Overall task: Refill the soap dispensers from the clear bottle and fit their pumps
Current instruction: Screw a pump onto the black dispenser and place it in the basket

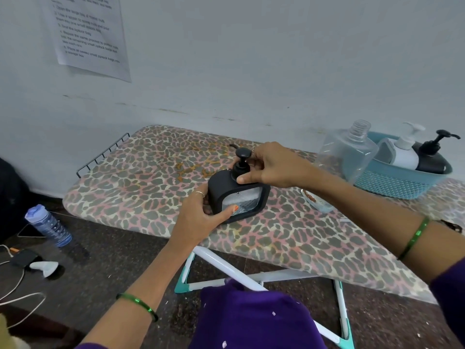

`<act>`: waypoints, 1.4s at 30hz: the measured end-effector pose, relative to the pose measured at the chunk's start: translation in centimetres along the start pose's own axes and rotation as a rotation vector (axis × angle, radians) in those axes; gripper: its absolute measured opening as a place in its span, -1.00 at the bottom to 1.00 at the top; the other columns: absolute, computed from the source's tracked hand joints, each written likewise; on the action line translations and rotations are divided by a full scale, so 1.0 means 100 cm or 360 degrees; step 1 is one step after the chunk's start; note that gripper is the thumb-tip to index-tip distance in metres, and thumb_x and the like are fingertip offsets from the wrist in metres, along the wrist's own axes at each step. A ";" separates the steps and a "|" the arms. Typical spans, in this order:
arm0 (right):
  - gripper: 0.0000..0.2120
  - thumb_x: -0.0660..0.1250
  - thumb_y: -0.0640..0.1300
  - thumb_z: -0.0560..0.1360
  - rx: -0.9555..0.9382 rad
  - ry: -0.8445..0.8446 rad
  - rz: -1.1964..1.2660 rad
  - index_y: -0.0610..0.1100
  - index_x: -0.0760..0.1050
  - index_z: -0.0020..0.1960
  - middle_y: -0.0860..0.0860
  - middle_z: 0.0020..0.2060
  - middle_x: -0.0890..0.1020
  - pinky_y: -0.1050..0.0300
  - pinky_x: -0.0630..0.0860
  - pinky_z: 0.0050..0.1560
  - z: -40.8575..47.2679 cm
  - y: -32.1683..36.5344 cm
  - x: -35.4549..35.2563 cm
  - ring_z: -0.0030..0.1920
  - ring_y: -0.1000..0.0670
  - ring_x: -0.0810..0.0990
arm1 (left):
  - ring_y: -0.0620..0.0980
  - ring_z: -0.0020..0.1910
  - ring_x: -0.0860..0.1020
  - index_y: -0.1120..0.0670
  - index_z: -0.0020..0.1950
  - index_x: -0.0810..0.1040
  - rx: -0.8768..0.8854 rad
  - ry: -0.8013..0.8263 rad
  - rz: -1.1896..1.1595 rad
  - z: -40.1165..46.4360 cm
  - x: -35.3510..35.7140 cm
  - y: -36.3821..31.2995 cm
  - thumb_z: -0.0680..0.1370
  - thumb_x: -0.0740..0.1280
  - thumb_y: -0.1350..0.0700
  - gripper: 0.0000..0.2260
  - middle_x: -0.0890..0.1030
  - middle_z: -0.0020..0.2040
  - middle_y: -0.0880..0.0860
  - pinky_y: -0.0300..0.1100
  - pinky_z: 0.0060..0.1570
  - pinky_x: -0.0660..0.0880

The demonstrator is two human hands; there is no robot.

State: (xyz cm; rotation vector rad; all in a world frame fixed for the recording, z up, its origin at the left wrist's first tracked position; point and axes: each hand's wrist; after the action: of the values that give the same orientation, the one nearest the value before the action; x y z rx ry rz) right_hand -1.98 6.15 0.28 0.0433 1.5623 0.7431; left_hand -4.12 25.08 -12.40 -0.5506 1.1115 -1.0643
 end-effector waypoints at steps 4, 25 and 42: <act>-0.56 0.47 0.01 0.42 0.0112 -0.0238 0.0010 -0.10 0.28 -0.43 0.02 -0.53 0.36 0.32 0.25 -0.48 -0.014 0.003 0.009 -0.50 0.07 0.31 | -0.30 -0.15 0.57 -0.03 0.17 0.49 -0.0011 0.0028 -0.0016 -0.003 0.009 -0.007 0.40 0.53 -0.02 -0.60 0.62 -0.10 -0.12 -0.46 -0.23 0.44; -0.26 0.52 0.10 0.35 0.0133 -0.0032 0.0193 -0.01 0.31 0.43 -0.01 0.21 0.42 0.19 0.37 0.11 -0.028 -0.030 0.023 0.14 0.08 0.42 | -0.20 -0.16 0.62 0.03 0.15 0.50 -0.0148 0.0012 0.0094 -0.013 0.004 -0.005 0.41 0.50 -0.08 -0.61 0.66 -0.09 -0.02 -0.23 -0.15 0.59; -0.45 0.57 0.03 0.26 0.0567 -0.0647 0.0112 -0.06 0.51 0.19 0.08 -0.04 0.59 0.23 0.50 -0.09 -0.140 -0.031 0.025 -0.08 0.07 0.58 | -0.15 0.29 0.41 -0.10 0.47 0.27 0.0034 0.0667 0.0255 -0.006 0.024 -0.020 0.27 0.32 -0.49 -0.13 0.37 0.41 -0.09 -0.11 0.25 0.48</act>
State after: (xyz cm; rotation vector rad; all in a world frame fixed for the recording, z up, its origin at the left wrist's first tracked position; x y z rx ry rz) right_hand -13.79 -1.11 -4.11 0.4851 1.2875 0.4652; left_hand -5.34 22.13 -12.07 -0.2182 1.4812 -1.0760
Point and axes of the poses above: each hand's wrist, its own z-axis towards the middle knuckle, its own x-axis out of the palm, y = z × x
